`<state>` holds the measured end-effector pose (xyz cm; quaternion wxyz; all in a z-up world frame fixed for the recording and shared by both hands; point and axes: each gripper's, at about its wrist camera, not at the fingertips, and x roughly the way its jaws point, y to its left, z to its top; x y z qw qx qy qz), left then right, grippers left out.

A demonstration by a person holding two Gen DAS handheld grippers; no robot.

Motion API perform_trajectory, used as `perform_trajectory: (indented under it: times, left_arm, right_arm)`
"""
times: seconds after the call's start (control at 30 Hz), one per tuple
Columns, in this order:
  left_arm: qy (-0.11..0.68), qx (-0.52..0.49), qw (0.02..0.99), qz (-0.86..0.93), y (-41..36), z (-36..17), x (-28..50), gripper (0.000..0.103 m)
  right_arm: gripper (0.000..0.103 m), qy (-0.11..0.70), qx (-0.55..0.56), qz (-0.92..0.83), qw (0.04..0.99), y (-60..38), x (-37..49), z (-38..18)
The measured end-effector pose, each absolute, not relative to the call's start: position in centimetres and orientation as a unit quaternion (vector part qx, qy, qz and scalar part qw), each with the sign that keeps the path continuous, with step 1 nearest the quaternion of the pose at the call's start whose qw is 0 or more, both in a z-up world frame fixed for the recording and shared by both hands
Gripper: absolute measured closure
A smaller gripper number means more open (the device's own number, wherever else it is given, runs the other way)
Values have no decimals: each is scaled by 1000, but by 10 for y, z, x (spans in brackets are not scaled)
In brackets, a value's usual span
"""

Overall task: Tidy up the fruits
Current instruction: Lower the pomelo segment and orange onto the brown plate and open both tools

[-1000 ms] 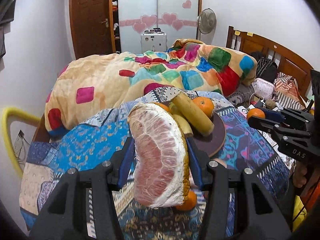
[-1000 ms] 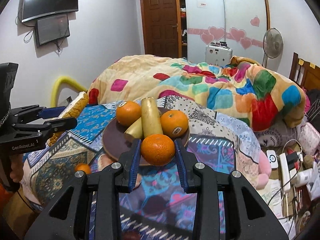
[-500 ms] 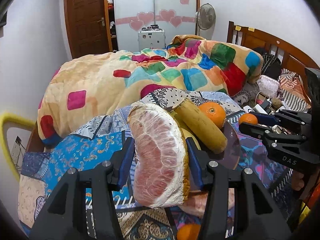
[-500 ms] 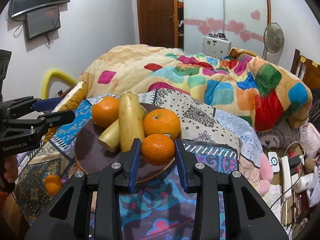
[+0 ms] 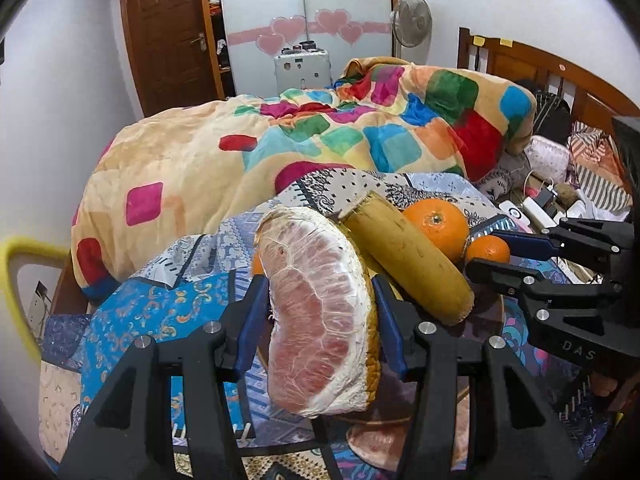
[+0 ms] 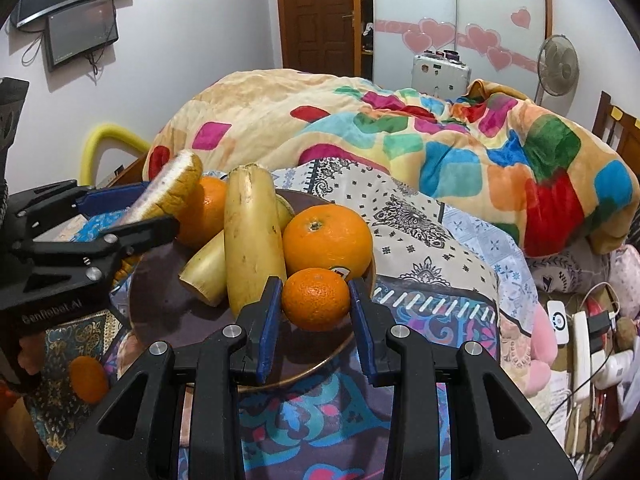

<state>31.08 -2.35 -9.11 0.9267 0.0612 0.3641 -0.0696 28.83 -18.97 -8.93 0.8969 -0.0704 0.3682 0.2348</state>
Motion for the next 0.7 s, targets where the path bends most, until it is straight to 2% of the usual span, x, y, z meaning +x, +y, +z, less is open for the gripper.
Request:
perform_trajectory:
  times: [0.3,0.33,0.37,0.43,0.6,0.7]
  left_arm:
    - [368,62,925,-76,-27,-93,313,50]
    - [367,59,925,-76,-26,-91,311,50]
    - [367,57,926,-76,-25,-89,310,50]
    - [364,54,927,-75,-23,-85,306,50]
    - [359,48,929,-73,-16,-74,292,49]
    - [352,46,932,-71,-12,-66,278,44]
  right_arm:
    - [72,375,-64,239,893,-191,291,-91]
    - [68,377,-64,238,893,-191,291,-90]
    - [60,378,-65,235,893,-191,291,-90]
    - [53,374,-63,237,895,-192,289,-88]
    - [53,361,-62,238,899,-193,277,-77]
    - [53,351,-64,239,903,-193,266,-68]
